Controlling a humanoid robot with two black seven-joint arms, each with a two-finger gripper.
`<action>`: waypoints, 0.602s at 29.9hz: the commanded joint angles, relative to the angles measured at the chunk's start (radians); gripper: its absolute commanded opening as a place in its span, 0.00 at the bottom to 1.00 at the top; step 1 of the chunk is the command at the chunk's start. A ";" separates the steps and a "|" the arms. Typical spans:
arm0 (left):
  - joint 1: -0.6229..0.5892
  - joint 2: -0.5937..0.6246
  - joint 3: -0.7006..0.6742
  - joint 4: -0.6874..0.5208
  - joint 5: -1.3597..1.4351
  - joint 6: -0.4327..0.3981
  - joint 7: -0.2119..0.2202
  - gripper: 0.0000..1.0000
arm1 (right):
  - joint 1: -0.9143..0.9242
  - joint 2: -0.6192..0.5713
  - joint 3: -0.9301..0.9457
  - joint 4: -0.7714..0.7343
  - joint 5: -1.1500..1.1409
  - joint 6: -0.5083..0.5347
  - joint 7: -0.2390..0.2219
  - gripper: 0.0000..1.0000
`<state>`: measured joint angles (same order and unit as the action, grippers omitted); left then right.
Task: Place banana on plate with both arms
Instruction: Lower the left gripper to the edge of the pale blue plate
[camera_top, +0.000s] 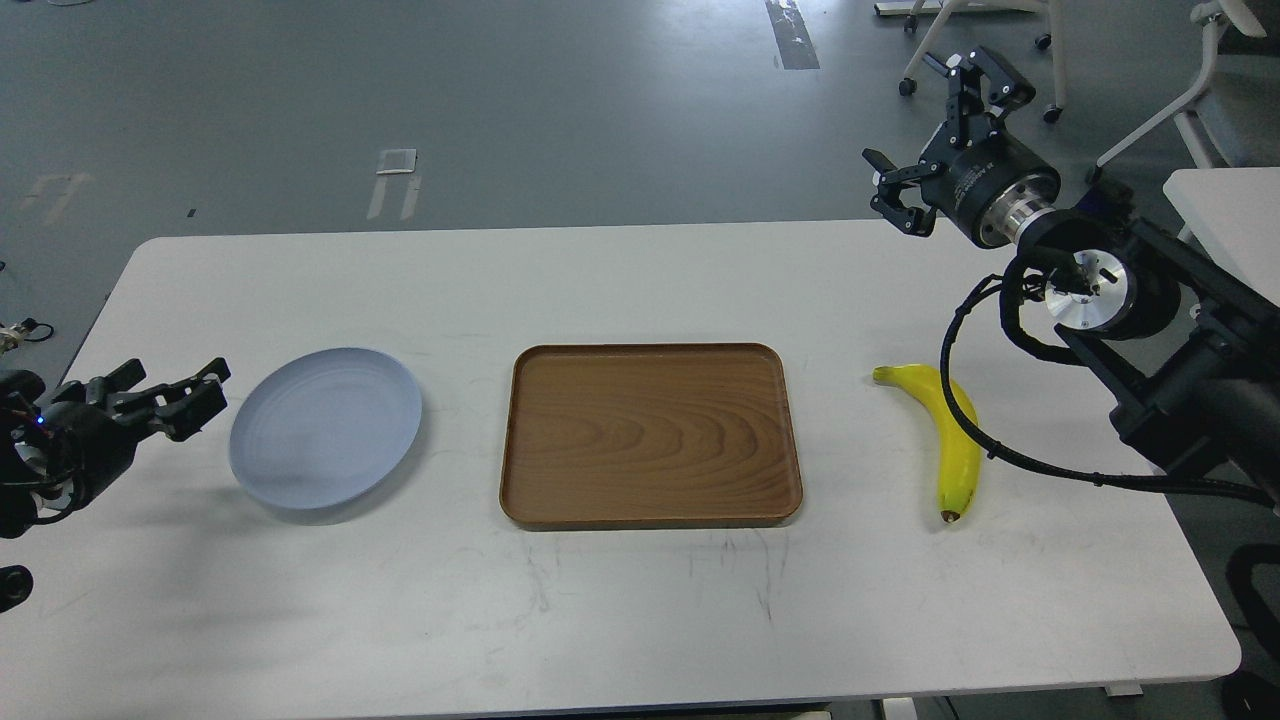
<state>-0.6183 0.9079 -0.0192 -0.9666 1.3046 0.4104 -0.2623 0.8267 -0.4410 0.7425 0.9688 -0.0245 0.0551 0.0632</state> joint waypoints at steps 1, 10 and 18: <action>0.028 -0.053 0.001 0.046 -0.002 0.002 -0.002 0.98 | 0.000 0.001 -0.002 -0.001 0.000 0.000 0.001 1.00; 0.034 -0.101 0.001 0.046 -0.042 0.002 0.000 0.98 | 0.000 -0.010 -0.005 -0.001 0.000 0.002 0.000 1.00; 0.055 -0.112 0.001 0.092 -0.042 -0.001 -0.005 0.97 | 0.000 -0.008 -0.005 -0.001 0.000 0.000 0.001 1.00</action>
<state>-0.5767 0.8042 -0.0186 -0.9026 1.2625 0.4103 -0.2636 0.8268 -0.4520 0.7378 0.9676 -0.0246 0.0562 0.0642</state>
